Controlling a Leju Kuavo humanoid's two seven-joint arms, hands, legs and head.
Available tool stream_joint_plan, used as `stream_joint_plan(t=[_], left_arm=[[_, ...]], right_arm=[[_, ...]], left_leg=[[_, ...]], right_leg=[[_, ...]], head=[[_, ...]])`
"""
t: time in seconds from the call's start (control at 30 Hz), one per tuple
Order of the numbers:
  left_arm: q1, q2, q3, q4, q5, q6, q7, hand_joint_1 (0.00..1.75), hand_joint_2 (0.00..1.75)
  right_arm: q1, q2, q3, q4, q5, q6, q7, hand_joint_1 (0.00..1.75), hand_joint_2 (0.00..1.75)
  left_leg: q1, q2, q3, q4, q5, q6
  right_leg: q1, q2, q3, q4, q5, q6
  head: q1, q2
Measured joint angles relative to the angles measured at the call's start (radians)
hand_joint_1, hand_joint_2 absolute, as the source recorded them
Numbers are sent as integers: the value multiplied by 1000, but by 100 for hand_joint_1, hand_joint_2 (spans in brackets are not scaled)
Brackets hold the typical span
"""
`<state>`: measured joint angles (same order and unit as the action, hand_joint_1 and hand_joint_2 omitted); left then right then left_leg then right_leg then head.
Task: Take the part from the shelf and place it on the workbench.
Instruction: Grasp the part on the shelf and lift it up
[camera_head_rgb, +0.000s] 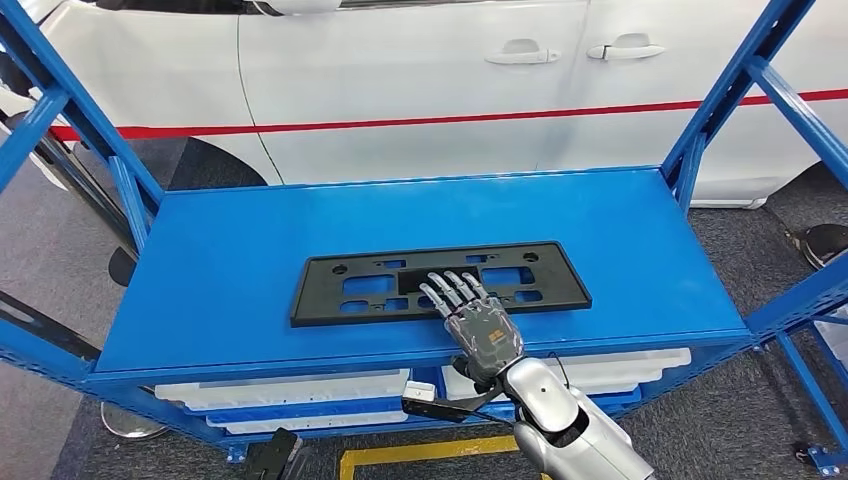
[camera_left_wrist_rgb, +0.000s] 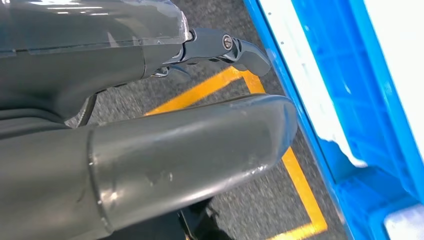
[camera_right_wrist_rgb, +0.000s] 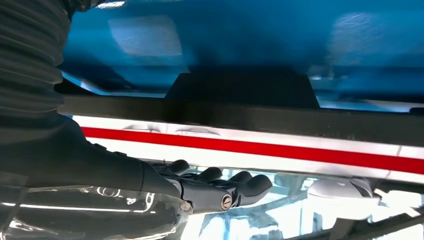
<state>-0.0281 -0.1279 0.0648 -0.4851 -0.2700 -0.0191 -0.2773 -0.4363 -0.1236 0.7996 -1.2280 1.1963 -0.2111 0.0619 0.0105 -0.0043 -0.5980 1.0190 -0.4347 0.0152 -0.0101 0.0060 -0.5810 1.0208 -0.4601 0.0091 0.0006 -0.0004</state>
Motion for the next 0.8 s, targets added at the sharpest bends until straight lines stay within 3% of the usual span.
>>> stream_joint_plan(t=[0.07, 0.1, 0.17, 0.2, 0.23, 0.27, 0.37, 0.43, 0.53, 0.57, 0.63, 0.7, 0.73, 0.77, 0.8], left_arm=[[-2, 0, -2, 0, 0, 0, -1, 0, 0], [-3, 1, -2, 0, 1, 0, -2, 0, 0], [-4, 1, -4, 0, 1, 0, -3, 0, 0], [-4, 1, -6, 1, 2, -1, -3, 0, 0], [-4, 2, -7, 1, 2, -1, -3, 0, 0], [-4, 2, -9, 1, 3, -1, -3, 0, 0], [-4, 2, -14, 1, 4, -2, -3, 0, 0], [-5, 2, -19, 1, 6, -2, -4, 0, 0], [-4, 2, -23, 1, 9, -2, -4, 0, 0], [-4, 3, -23, 1, 9, -3, -4, 0, 0], [-4, 3, -24, 1, 10, -3, -5, 0, 0], [-2, 3, -25, 1, 14, -3, -5, 0, 0], [1, 3, -25, 1, 17, -3, -6, 0, 0], [3, 3, -25, 1, 20, -2, -6, 0, 0], [6, 3, -25, 1, 22, -2, -6, 0, 0]], right_arm=[[-2, 0, 0, 7, 0, 7, 11, 0, 175], [-5, 0, 0, 12, 1, 10, 17, 0, 175], [-10, 0, 0, 26, 2, 14, 26, 0, 175], [-13, 1, 0, 34, 3, 14, 29, 0, 175], [-16, 2, 0, 42, 4, 14, 31, 0, 175], [-19, 3, 0, 48, 5, 15, 32, 0, 175], [-30, 9, -1, 62, 8, 17, 34, 0, 175], [-36, 17, -2, 68, 16, 19, 40, 0, 175], [-42, 28, -3, 78, 27, 26, 52, 0, 175], [-45, 31, -3, 81, 29, 27, 56, 0, 175], [-47, 40, -3, 87, 31, 24, 67, 0, 175], [-39, 51, -10, 91, 28, -1, 88, 0, 175], [-31, 56, -17, 92, 26, -19, 98, 0, 175], [-23, 62, -26, 93, 22, -38, 108, 0, 175], [-14, 69, -36, 93, 15, -59, 114, 0, 175]], left_leg=[[5, 4, 6, -11, 5, 15], [7, 7, 8, -15, 8, 22], [6, 14, 4, -16, 10, 29], [5, 16, 2, -16, 11, 29], [6, 17, 1, -15, 12, 29], [6, 17, -1, -14, 14, 27], [5, 13, -7, -1, 14, 17], [2, 10, -13, 7, 13, 3], [6, 7, -17, 8, 16, -18], [7, 6, -25, 23, 5, -23], [9, 6, -67, 114, -51, -32], [10, 7, -127, 246, -111, -37], [10, 7, -144, 282, -119, -37], [10, 7, -143, 282, -107, -36], [10, 7, -123, 242, -79, -33]], right_leg=[[0, 0, -9, 24, -19, 9], [-1, 0, -27, 64, -44, 12], [-3, -1, -89, 192, -111, 15], [-4, -1, -115, 249, -132, 17], [-5, -2, -128, 277, -136, 18], [-7, -2, -119, 265, -120, 19], [-13, -3, -16, 82, -41, 18], [-10, -3, 16, 17, -27, 10], [-6, -5, 11, 13, -19, -10], [-8, -6, 10, 11, -15, -17], [-11, -8, 8, 8, -10, -26], [-9, -9, 5, 9, -10, -28], [-8, -10, 5, 9, -10, -28], [-7, -10, 5, 9, -10, -29], [-6, -9, 6, 9, -10, -28]], head=[[1, 0], [1, 0], [1, 0], [1, 0], [1, 0], [1, 0], [1, 0], [0, 0], [0, 0], [0, 0], [0, 0], [-1, 0], [-1, 0], [-1, 0], [-1, 0]])
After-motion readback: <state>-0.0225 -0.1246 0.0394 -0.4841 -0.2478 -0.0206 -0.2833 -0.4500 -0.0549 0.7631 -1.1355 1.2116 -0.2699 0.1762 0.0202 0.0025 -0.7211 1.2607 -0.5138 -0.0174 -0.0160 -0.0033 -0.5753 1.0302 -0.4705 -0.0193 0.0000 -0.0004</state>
